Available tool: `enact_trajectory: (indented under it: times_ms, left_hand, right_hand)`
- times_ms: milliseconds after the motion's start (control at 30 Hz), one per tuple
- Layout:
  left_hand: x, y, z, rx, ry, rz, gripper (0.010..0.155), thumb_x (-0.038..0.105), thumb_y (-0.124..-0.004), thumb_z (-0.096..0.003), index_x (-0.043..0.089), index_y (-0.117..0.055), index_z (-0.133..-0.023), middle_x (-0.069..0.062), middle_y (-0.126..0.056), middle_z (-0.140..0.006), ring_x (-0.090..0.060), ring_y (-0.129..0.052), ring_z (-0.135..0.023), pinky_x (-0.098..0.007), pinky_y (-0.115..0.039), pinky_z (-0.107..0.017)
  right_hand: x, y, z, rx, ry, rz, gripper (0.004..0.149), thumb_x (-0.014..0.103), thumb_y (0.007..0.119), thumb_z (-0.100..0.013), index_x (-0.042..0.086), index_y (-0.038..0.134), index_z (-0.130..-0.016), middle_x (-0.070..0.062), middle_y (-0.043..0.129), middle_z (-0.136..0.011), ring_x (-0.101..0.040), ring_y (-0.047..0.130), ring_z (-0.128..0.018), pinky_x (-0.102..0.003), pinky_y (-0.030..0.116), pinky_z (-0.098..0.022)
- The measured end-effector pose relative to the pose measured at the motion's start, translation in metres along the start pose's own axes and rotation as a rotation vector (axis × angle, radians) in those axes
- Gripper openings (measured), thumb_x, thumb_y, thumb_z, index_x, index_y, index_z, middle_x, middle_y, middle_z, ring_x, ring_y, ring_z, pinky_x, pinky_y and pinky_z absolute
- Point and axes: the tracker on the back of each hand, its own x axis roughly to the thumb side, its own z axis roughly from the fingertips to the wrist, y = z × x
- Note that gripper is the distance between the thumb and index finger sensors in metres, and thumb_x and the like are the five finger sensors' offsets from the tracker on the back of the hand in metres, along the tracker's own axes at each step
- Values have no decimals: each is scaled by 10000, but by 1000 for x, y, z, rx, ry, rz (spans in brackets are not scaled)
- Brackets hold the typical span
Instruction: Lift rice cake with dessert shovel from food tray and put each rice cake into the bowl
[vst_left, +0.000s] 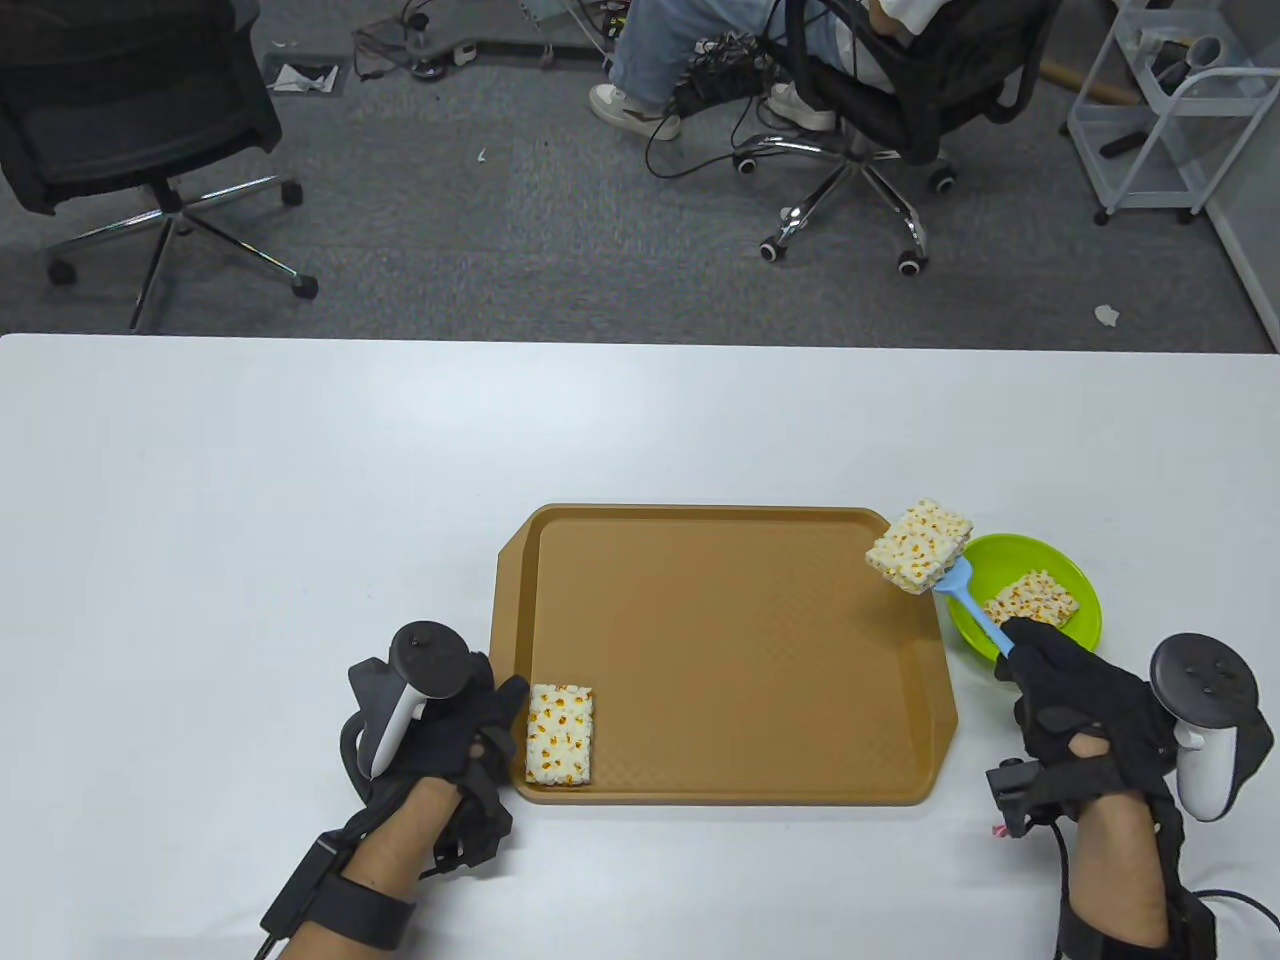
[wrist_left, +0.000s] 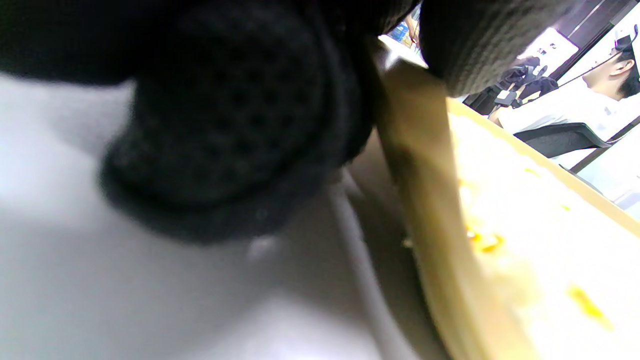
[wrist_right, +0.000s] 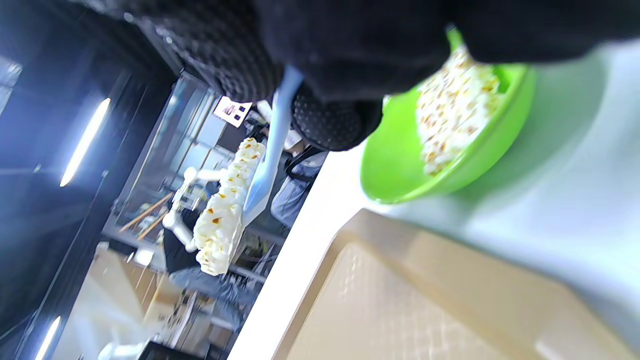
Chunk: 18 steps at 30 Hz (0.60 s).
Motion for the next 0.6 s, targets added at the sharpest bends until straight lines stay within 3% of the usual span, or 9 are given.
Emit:
enact_trajectory:
  times_ms: [300,600]
  left_hand:
    - [0,0,0,-1,1,4,656,524,-778,-473,116,-650,-971,-95,-1027,-454,-200,-1100,-141,-353,-921,-5]
    - [0,0,0,-3,1,6,656,523,-778,-472,117,-650,-971,-96,-1027,-455,-200,-1101,-143,-354,-921,-7]
  right_hand:
    - [-21,-21,-6,-131,194,19,509,304,750,-380,130,792,-857,-138,907,-691,-103,931,-137,-311,882,-82]
    - [-28,-20,-9,-213,281,123,505,303,757,-378,132,800,-850,-140,912,-686,-102,933,-132,-309,885,-78]
